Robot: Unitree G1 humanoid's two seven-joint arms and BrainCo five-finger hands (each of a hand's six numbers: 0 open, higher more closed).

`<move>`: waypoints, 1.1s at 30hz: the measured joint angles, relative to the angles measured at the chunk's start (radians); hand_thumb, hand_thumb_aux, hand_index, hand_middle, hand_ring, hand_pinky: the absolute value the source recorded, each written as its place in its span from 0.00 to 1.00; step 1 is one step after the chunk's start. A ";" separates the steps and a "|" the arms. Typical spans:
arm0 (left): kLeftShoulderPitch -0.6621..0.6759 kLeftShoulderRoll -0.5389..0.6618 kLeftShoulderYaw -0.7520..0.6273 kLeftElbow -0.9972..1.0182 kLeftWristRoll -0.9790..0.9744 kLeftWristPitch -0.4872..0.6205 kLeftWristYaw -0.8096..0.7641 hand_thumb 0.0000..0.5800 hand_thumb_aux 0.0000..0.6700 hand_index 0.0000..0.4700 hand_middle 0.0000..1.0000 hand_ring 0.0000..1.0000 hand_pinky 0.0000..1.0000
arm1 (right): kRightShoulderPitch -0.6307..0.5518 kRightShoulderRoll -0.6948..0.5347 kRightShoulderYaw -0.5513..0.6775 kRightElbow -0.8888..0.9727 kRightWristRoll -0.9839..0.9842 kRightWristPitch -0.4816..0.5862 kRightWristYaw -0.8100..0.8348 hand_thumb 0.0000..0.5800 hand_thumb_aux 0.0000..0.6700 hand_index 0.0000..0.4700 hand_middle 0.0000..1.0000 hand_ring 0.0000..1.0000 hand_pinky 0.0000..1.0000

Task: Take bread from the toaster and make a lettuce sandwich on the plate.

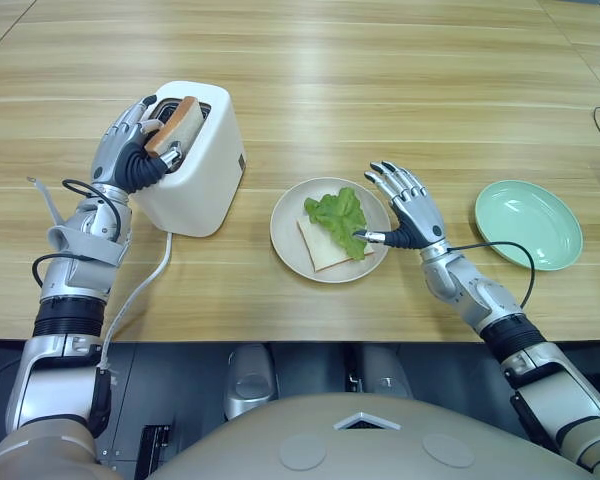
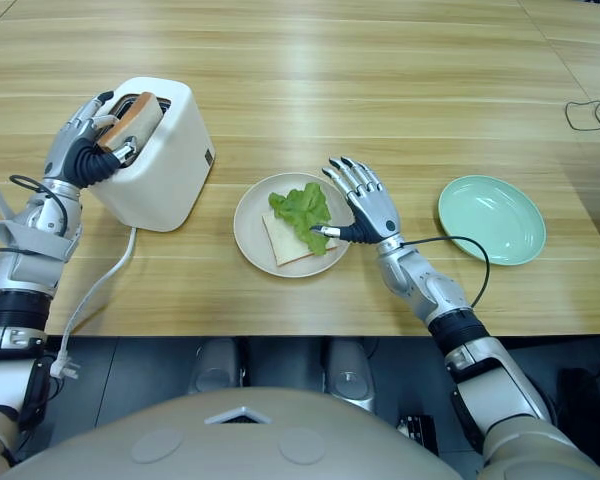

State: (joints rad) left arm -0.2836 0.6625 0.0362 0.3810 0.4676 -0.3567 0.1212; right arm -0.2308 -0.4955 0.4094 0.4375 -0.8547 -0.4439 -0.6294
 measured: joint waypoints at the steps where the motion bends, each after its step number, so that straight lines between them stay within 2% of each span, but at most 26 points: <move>1: -0.002 -0.002 0.005 0.000 -0.006 -0.004 0.002 1.00 1.00 0.98 0.00 0.00 0.00 | 0.000 0.001 -0.001 -0.003 0.000 0.000 0.000 0.00 0.00 0.00 0.00 0.00 0.00; 3: -0.011 -0.009 0.024 -0.002 -0.038 -0.012 0.002 1.00 1.00 0.98 0.04 0.04 0.04 | 0.000 0.004 -0.007 -0.009 0.000 0.000 0.000 0.00 0.00 0.00 0.00 0.00 0.00; 4: -0.015 -0.014 0.034 -0.007 -0.054 -0.018 0.001 1.00 1.00 0.98 0.19 0.19 0.19 | 0.000 0.005 -0.008 -0.009 0.000 0.000 0.000 0.00 0.00 0.00 0.00 0.00 0.00; 5: -0.016 -0.020 0.045 -0.020 -0.075 -0.020 -0.002 1.00 1.00 0.98 0.25 0.25 0.25 | 0.001 0.006 -0.009 -0.009 0.000 0.000 0.000 0.00 0.00 0.00 0.00 0.00 0.00; 6: -0.020 -0.032 0.061 -0.039 -0.105 -0.026 -0.005 1.00 1.00 0.98 0.25 0.25 0.25 | 0.001 0.009 -0.009 -0.009 0.000 0.000 0.000 0.00 0.00 0.00 0.00 0.00 0.00; 7: -0.024 -0.037 0.069 -0.046 -0.123 -0.029 -0.005 1.00 1.00 0.98 0.45 0.45 0.45 | 0.001 0.010 -0.009 -0.009 0.000 0.000 -0.001 0.00 0.00 0.00 0.00 0.00 0.00; 8: -0.028 -0.040 0.079 -0.057 -0.145 -0.030 -0.010 1.00 1.00 0.98 0.97 0.97 0.97 | 0.001 0.011 -0.010 -0.009 0.000 0.000 -0.001 0.00 0.00 0.00 0.00 0.00 0.00; 9: -0.030 -0.046 0.094 -0.071 -0.169 -0.031 -0.014 1.00 1.00 0.98 1.00 1.00 1.00 | 0.001 0.012 -0.012 -0.009 0.000 0.000 -0.002 0.00 0.00 0.00 0.00 0.00 0.00; 17: -0.084 -0.102 0.187 -0.162 -0.336 -0.058 -0.037 1.00 1.00 0.98 1.00 1.00 1.00 | 0.001 0.018 -0.027 -0.009 0.000 -0.001 -0.014 0.00 0.00 0.00 0.00 0.00 0.00; 22: -0.111 -0.174 0.190 -0.219 -0.443 -0.067 -0.092 1.00 1.00 0.98 1.00 1.00 1.00 | 0.000 0.021 -0.030 -0.010 0.000 0.000 -0.028 0.00 0.00 0.00 0.00 0.00 0.00; 27: -0.119 -0.277 0.110 -0.249 -0.588 0.004 -0.263 1.00 1.00 0.98 1.00 1.00 1.00 | 0.011 0.017 -0.070 -0.034 0.011 0.000 -0.043 0.00 0.00 0.00 0.00 0.00 0.00; 33: -0.083 -0.391 -0.034 -0.221 -0.613 0.055 -0.409 1.00 1.00 0.98 1.00 1.00 1.00 | 0.054 -0.003 -0.153 -0.113 0.051 0.000 -0.055 0.00 0.00 0.00 0.00 0.00 0.00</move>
State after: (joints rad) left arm -0.3670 0.2712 0.0026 0.1605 -0.1450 -0.3018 -0.2876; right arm -0.1763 -0.4988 0.2562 0.3248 -0.8036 -0.4441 -0.6840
